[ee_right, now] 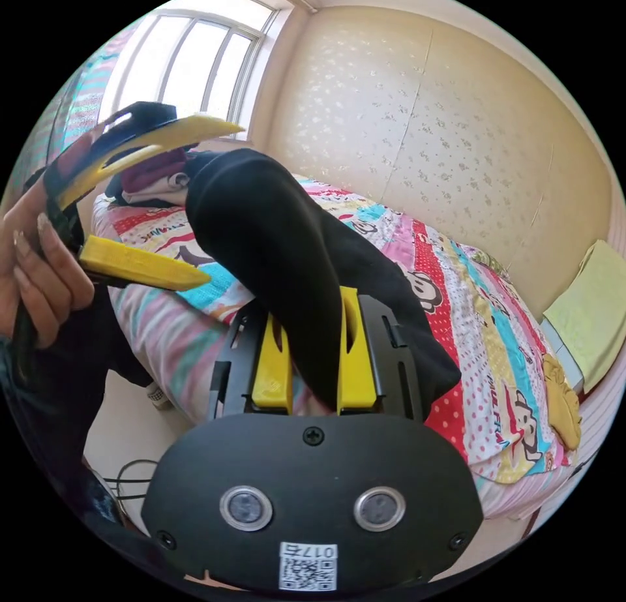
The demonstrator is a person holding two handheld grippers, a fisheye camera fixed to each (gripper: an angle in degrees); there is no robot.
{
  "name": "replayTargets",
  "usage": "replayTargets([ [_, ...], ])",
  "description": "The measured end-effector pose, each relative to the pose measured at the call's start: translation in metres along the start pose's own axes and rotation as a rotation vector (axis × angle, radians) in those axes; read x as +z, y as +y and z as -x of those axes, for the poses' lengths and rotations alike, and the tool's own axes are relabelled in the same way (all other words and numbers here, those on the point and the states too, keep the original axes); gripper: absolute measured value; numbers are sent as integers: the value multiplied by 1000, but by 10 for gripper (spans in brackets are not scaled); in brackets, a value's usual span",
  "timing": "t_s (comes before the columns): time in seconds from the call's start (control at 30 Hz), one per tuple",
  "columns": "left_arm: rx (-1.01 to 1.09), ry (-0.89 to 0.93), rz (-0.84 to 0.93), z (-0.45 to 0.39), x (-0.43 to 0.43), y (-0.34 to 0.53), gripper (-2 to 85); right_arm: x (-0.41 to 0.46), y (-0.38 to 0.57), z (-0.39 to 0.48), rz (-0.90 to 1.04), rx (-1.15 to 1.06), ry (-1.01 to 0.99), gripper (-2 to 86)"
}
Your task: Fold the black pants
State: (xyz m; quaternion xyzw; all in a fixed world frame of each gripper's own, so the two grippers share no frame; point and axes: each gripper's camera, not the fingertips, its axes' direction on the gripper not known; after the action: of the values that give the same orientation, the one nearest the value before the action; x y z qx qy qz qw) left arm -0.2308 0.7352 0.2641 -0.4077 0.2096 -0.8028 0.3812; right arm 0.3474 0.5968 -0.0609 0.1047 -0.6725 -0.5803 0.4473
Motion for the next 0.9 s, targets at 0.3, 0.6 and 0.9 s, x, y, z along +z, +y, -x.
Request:
replayTargets([
  [0.3,-209,-79,-86,-11,73,-13,230,19,27,-43,-9,23,-23,130],
  [0.6,-193,-106,44,-32,90,-44,181,-4,77,-122,-13,429,-142,155],
  [0.9,-253,-7,49,-26,90,-50,168,-6,201,-226,-226,1235,-819,158],
])
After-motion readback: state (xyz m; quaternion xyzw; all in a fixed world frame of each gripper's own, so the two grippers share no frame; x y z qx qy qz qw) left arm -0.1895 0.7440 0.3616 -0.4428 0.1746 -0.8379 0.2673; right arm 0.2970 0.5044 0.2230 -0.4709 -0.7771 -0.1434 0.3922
